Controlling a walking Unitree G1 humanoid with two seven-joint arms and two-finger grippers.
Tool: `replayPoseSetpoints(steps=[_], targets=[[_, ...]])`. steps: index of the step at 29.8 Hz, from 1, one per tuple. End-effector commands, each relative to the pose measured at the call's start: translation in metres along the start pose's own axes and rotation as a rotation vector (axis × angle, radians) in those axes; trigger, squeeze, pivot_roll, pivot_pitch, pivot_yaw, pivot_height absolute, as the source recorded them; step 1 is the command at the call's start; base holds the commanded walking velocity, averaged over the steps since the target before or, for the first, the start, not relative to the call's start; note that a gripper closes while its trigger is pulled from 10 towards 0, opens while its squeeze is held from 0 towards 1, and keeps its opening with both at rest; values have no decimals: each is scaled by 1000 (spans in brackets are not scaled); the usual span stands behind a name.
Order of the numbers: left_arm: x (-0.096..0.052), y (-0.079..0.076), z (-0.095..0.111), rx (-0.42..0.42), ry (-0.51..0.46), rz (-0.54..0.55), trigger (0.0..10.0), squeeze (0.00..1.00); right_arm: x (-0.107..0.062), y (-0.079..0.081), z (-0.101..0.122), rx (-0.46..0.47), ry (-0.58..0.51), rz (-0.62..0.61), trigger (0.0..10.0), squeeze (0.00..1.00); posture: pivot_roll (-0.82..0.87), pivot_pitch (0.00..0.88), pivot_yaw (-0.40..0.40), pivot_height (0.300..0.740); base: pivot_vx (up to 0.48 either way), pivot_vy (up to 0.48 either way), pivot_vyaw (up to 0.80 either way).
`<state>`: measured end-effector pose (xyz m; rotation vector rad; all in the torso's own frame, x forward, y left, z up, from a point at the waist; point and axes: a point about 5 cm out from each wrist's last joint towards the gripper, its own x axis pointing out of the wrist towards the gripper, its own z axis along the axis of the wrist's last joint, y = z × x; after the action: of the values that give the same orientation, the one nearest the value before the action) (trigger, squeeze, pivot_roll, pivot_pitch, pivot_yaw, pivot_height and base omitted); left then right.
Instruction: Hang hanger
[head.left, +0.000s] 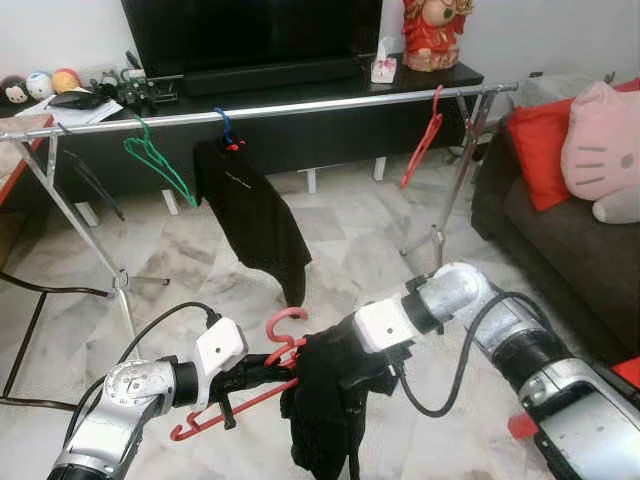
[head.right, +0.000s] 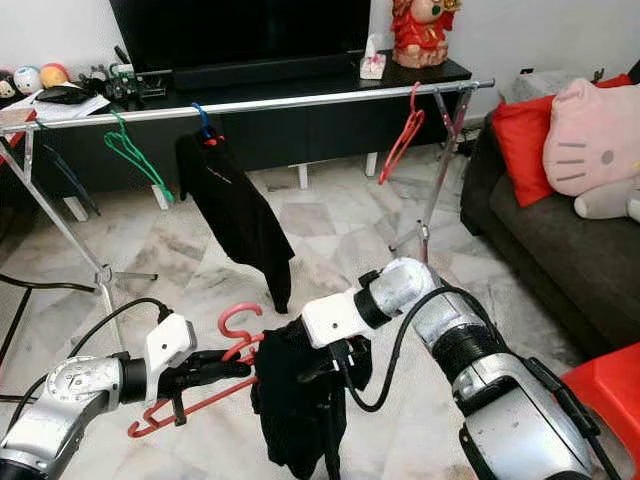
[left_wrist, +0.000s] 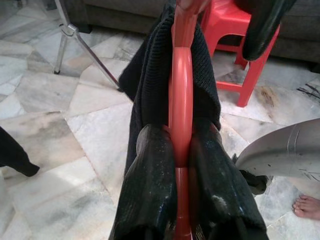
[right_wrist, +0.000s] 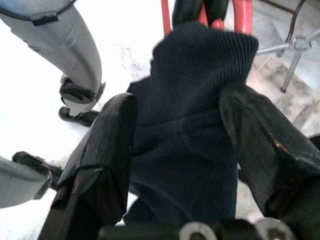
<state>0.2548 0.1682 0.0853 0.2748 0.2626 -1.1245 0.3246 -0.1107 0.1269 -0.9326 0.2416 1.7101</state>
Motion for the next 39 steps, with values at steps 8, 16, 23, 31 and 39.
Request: replayPoseSetpoints(steps=[8, 16, 23, 31, 39], targets=[[1, 4, 13, 59, -41, -8, 10000, 0, 6, -5, 1, -16, 32, -4, 10000, 0, -92, 0, 36, 740, 0, 0, 0], [3, 4, 13, 49, -47, -3, 10000, 0, -11, -13, 13, 18, -132, -55, 10000, 0, -92, 0, 35, 740, 0, 0, 0], [3, 4, 13, 44, -48, -2, 10000, 0, -16, -14, 10, 32, -128, -76, 10000, 0, -92, 0, 35, 740, 0, 0, 0], [1, 6, 12, 40, -39, 3, 10000, 0, -10, -6, 0, 56, -58, -38, 10000, 0, -90, 0, 37, 740, 0, 0, 0], [1, 6, 13, 38, -42, 4, 10000, 0, -1, -9, -3, 80, -24, -98, 10000, 0, -84, 0, 36, 740, 0, 0, 0]])
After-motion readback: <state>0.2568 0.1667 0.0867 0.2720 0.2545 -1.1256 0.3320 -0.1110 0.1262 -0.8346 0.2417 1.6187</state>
